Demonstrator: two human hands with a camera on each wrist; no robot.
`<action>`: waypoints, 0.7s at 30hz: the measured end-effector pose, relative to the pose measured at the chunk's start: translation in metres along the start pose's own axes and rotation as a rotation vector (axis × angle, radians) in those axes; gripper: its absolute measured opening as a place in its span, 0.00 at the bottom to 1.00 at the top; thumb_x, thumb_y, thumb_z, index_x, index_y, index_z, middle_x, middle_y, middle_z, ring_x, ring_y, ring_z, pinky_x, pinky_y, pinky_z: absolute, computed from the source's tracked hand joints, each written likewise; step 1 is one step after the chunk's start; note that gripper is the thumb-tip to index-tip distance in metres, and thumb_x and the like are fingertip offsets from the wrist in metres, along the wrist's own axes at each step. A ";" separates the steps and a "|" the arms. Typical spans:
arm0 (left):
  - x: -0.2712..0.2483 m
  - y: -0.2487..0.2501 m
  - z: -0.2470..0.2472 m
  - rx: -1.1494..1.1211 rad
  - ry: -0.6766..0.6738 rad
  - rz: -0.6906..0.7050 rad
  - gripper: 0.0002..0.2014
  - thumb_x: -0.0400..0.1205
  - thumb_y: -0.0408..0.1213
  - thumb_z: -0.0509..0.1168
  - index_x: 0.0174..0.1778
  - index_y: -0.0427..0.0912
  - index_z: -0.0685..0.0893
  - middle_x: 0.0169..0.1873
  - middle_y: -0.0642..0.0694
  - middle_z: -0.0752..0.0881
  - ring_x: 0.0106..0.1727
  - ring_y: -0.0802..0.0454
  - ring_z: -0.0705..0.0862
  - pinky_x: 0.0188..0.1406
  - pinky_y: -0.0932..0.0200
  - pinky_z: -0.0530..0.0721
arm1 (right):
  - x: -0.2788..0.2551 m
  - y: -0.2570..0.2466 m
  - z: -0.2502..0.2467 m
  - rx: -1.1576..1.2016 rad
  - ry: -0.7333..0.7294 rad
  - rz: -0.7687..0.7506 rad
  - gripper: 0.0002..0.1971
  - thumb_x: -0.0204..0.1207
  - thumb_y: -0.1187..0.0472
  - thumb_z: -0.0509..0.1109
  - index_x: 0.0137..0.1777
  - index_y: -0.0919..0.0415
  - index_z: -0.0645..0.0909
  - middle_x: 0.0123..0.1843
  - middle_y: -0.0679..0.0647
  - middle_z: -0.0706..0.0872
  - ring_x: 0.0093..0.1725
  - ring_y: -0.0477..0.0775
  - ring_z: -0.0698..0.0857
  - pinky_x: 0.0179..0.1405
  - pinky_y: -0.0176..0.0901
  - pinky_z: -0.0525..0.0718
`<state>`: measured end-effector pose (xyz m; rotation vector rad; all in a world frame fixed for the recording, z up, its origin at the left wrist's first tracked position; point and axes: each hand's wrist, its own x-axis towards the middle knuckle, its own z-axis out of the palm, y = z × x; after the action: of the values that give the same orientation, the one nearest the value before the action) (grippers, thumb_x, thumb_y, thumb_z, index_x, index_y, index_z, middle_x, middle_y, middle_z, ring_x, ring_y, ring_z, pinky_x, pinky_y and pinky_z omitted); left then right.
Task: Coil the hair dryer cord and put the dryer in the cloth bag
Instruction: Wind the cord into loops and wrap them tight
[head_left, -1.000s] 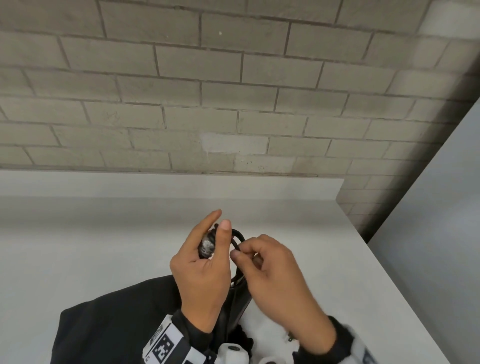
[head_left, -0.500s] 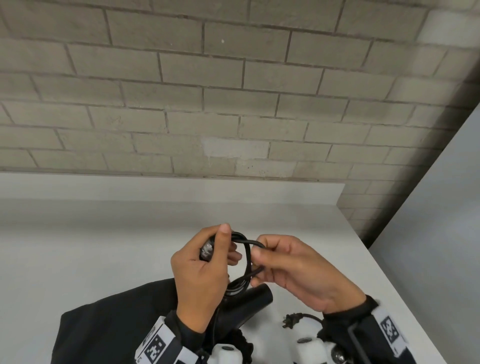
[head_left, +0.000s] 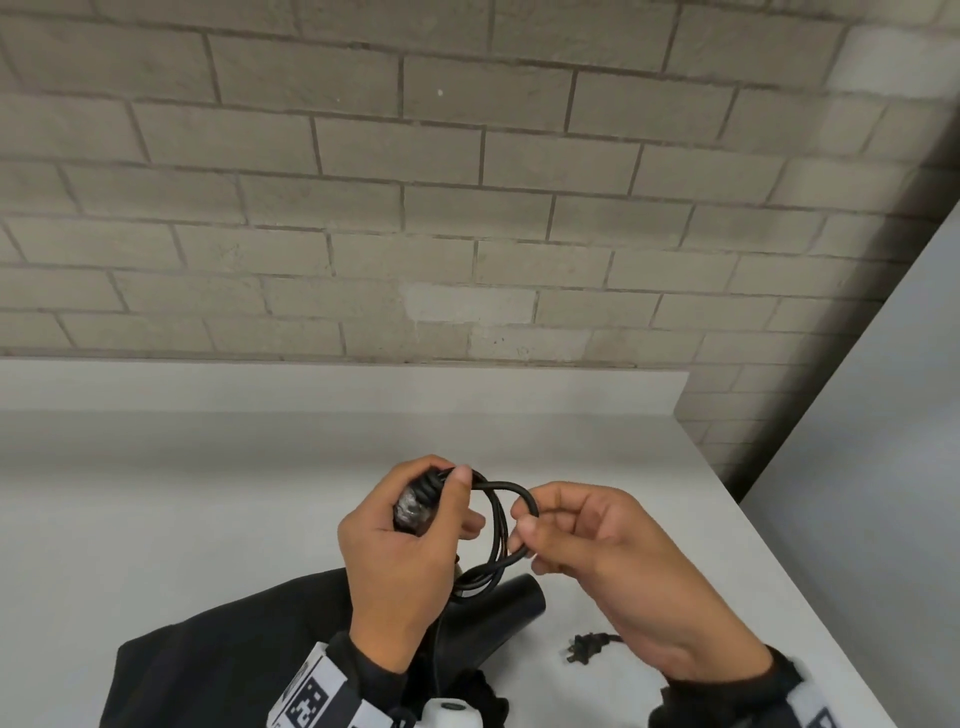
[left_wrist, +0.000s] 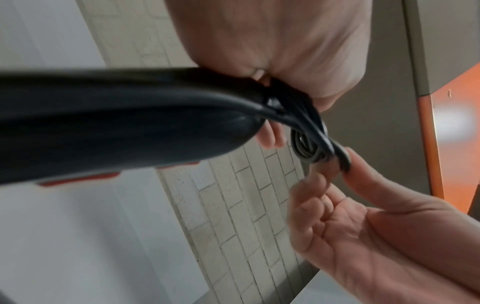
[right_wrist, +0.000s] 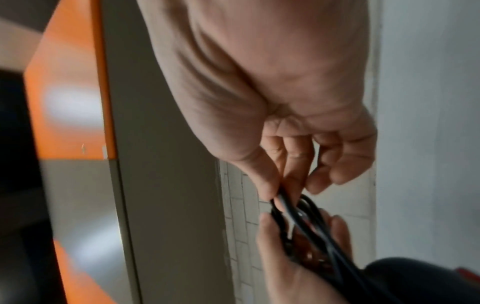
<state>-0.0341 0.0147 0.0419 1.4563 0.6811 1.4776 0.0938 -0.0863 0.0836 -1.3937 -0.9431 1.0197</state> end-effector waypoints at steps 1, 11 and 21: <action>0.000 0.000 0.000 -0.011 0.009 -0.014 0.06 0.75 0.42 0.73 0.41 0.43 0.88 0.24 0.45 0.89 0.24 0.45 0.89 0.31 0.42 0.91 | 0.002 -0.002 -0.003 0.042 -0.027 0.027 0.02 0.76 0.64 0.75 0.46 0.61 0.89 0.37 0.57 0.89 0.38 0.48 0.83 0.45 0.41 0.81; 0.004 -0.005 0.000 -0.027 -0.017 -0.054 0.05 0.77 0.27 0.73 0.38 0.39 0.90 0.22 0.42 0.88 0.23 0.41 0.88 0.27 0.47 0.90 | 0.025 -0.012 -0.019 0.408 -0.126 0.299 0.10 0.72 0.59 0.70 0.41 0.68 0.87 0.20 0.45 0.57 0.15 0.41 0.58 0.13 0.32 0.64; 0.009 -0.010 -0.001 -0.034 0.105 -0.102 0.05 0.79 0.30 0.73 0.38 0.41 0.89 0.21 0.42 0.86 0.22 0.39 0.88 0.27 0.43 0.90 | 0.007 0.044 0.005 0.344 -0.007 -0.187 0.22 0.57 0.52 0.87 0.47 0.63 0.89 0.41 0.61 0.87 0.42 0.54 0.84 0.46 0.42 0.83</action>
<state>-0.0312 0.0272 0.0370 1.3061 0.7795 1.4876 0.0908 -0.0815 0.0390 -0.9985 -0.8394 0.9910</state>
